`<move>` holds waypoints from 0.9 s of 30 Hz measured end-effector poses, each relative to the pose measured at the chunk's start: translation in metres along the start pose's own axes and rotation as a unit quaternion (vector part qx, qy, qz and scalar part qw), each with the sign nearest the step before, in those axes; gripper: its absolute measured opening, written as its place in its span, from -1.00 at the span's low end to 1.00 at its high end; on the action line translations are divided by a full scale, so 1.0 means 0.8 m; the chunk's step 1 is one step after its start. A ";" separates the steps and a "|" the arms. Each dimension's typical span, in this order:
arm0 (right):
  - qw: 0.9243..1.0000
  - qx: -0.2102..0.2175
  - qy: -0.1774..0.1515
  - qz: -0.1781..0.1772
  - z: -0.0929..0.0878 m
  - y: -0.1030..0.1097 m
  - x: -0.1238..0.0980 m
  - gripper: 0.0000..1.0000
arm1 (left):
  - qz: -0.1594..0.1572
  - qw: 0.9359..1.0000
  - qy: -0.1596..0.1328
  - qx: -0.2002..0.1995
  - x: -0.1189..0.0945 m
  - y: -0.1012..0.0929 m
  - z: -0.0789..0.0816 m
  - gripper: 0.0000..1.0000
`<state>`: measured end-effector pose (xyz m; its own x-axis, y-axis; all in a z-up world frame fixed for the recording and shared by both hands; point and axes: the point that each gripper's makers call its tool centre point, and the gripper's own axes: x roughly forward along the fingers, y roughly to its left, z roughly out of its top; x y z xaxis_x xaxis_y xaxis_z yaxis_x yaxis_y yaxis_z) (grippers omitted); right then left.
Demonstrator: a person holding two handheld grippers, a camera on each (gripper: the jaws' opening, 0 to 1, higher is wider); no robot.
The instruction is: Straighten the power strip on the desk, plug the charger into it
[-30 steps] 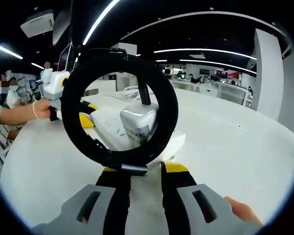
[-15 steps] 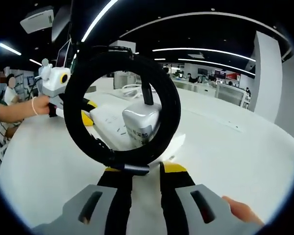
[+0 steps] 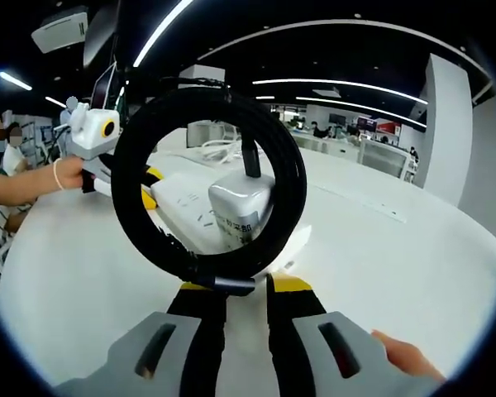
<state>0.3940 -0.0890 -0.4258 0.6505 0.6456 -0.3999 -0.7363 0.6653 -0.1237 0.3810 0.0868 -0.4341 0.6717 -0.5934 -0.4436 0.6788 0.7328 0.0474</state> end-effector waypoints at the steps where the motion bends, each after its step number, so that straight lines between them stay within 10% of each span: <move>1: 1.000 0.001 0.000 -0.001 0.000 -0.001 -0.001 -0.66 | -0.001 1.000 0.000 0.001 0.001 0.000 0.001 -0.47; 27: 0.999 0.029 -0.007 -0.022 -0.006 -0.021 -0.010 -0.68 | -0.008 1.000 0.003 0.003 0.020 -0.004 0.012 -0.49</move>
<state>0.4005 -0.1068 -0.4246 0.6844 0.6212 -0.3817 -0.6958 0.7128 -0.0877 0.3926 0.0717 -0.4329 0.6590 -0.6029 -0.4497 0.6913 0.7211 0.0462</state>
